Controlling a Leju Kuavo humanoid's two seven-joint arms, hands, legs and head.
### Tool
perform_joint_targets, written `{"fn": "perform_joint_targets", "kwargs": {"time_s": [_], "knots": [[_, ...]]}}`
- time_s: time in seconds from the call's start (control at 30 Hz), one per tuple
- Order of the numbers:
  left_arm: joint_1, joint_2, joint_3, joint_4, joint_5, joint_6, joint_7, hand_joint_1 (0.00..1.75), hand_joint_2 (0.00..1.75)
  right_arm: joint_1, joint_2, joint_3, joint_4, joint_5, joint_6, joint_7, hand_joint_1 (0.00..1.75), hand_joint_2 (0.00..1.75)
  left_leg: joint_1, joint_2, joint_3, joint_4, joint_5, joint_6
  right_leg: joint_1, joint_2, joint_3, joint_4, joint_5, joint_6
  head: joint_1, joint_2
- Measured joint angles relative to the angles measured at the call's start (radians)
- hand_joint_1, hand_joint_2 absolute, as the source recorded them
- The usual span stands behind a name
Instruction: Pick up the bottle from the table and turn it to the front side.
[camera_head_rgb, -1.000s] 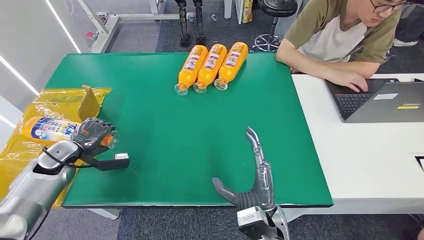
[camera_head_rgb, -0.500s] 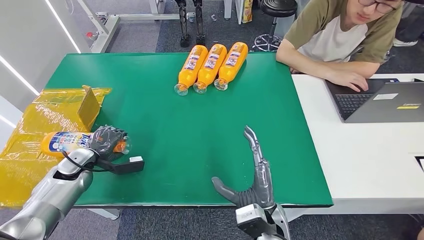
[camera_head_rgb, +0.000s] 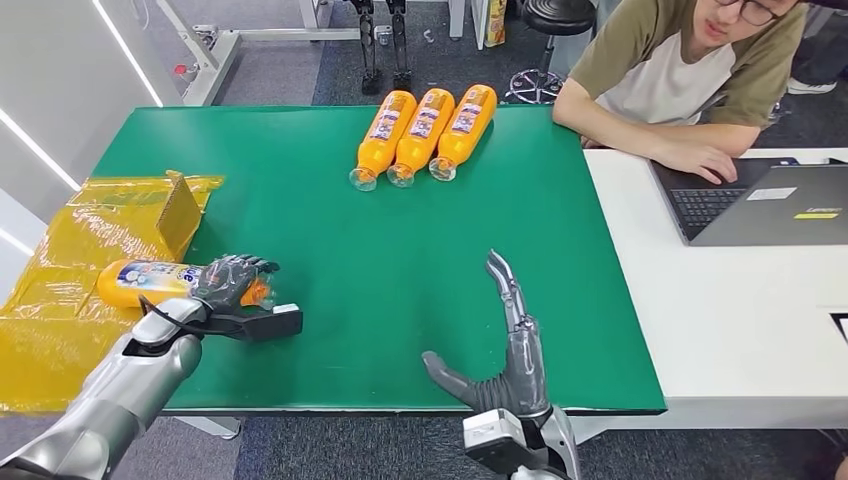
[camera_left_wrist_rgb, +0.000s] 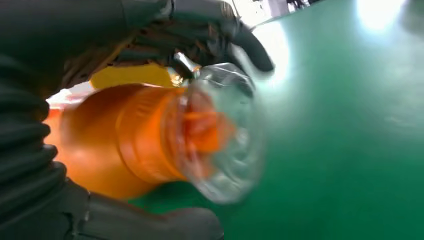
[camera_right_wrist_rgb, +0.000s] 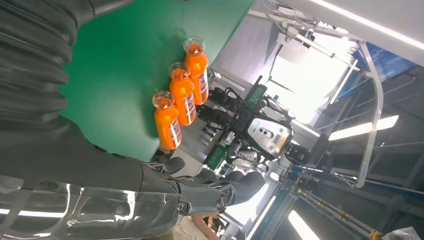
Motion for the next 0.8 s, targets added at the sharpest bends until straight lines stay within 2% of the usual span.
{"fn": "perform_joint_targets", "kwargs": {"time_s": [0.23,0.43,0.57,0.8], "knots": [[0.001,-0.013,0.037,0.002,0.087,-0.060,-0.110,0.00,1.75,-0.003,0.005,-0.005,0.003,0.008,-0.007,-0.005,0.00,1.75,0.000,0.000,0.000,0.000,0.000,0.000,0.000,0.001,0.000,0.000,0.000,0.000,0.000,0.000],[0.013,0.003,0.046,-0.019,0.146,-0.009,-0.208,0.00,1.75,0.007,0.004,-0.015,0.010,0.005,-0.037,-0.012,0.00,1.75,0.000,0.000,0.000,0.000,0.000,0.000,0.000,0.001,-0.001,0.000,0.000,0.000,0.000,0.000],[0.020,0.014,0.048,-0.115,0.240,0.010,-0.277,0.00,1.75,0.023,0.004,-0.020,0.007,0.021,-0.048,-0.007,0.00,1.75,0.000,0.000,0.000,0.000,0.000,0.000,0.000,0.001,-0.001,0.000,0.000,0.000,0.000,0.000],[0.043,0.035,0.044,-0.362,0.460,-0.062,-0.334,0.00,1.75,0.049,0.008,-0.032,-0.010,0.052,-0.042,0.006,0.00,1.75,0.000,0.000,0.000,0.000,0.000,0.000,0.000,0.000,0.000,0.000,0.000,0.000,0.000,0.000]]}}
